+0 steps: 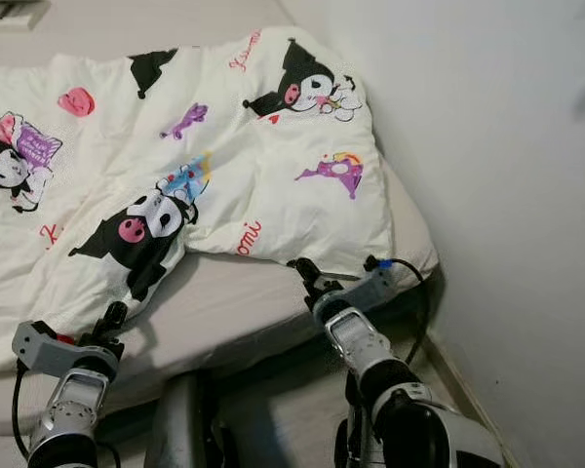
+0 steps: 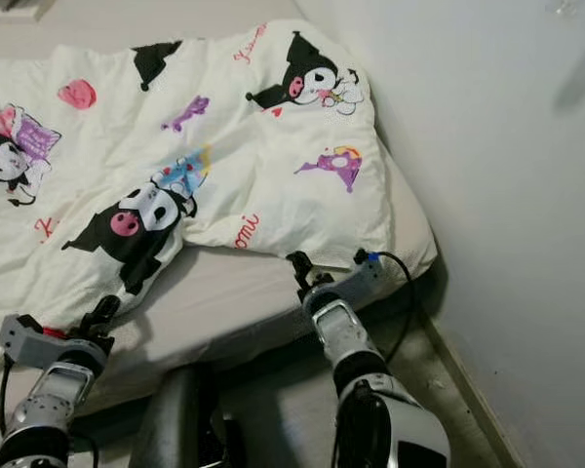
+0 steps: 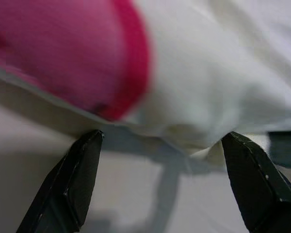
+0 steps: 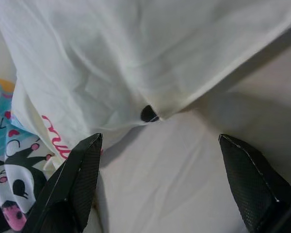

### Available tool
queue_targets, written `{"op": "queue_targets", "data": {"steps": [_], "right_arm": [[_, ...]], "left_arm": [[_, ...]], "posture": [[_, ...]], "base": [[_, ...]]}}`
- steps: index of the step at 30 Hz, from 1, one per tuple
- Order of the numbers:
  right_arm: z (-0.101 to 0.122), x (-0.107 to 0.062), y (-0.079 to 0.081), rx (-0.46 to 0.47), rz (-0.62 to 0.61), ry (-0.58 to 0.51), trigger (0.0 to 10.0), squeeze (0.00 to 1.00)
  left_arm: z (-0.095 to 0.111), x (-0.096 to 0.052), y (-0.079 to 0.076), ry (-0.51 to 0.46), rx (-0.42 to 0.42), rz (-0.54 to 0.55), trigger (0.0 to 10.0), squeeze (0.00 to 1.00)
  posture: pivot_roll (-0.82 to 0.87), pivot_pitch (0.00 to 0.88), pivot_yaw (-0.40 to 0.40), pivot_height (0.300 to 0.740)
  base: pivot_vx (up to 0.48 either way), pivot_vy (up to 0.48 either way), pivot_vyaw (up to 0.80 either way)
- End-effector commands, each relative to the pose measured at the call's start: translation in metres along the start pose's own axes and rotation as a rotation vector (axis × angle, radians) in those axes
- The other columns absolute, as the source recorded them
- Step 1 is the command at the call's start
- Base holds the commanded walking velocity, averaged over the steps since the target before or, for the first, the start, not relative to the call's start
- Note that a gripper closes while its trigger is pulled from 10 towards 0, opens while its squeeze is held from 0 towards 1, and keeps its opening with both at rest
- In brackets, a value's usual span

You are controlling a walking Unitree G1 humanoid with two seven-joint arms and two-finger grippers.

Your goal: Clean up the room

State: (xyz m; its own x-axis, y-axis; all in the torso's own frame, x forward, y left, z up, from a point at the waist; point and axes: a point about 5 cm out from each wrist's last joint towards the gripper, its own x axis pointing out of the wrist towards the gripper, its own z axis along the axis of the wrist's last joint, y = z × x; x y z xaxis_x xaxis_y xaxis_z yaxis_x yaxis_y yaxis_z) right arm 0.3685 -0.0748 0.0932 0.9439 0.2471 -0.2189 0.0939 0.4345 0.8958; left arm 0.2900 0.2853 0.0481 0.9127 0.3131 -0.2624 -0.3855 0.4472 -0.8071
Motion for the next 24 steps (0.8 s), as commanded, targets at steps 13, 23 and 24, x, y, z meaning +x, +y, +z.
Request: {"op": "queue_targets", "data": {"steps": [13, 23, 24], "right_arm": [[0.014, 0.01, 0.028, -0.101, 0.024, -0.052, 10.0, 0.0], [0.027, 0.01, 0.027, -0.148, -0.01, -0.093, 10.0, 0.0], [0.03, 0.01, 0.028, -0.137, -0.006, -0.104, 10.0, 0.0]], "left_arm": [[0.039, 0.021, -0.033, -0.154, -0.044, -0.075, 10.0, 0.0], [0.053, 0.032, -0.051, -0.189, -0.088, -0.071, 10.0, 0.0], [0.055, 0.033, -0.054, -0.198, -0.111, -0.079, 10.0, 0.0]], "posture": [[0.05, 0.51, 0.023, 0.573], [0.03, 0.501, 0.036, 0.573], [0.03, 0.5, 0.035, 0.573]], "base": [[0.0, 0.0, 0.0], [0.0, 0.0, 0.0], [0.0, 0.0, 0.0]]}}
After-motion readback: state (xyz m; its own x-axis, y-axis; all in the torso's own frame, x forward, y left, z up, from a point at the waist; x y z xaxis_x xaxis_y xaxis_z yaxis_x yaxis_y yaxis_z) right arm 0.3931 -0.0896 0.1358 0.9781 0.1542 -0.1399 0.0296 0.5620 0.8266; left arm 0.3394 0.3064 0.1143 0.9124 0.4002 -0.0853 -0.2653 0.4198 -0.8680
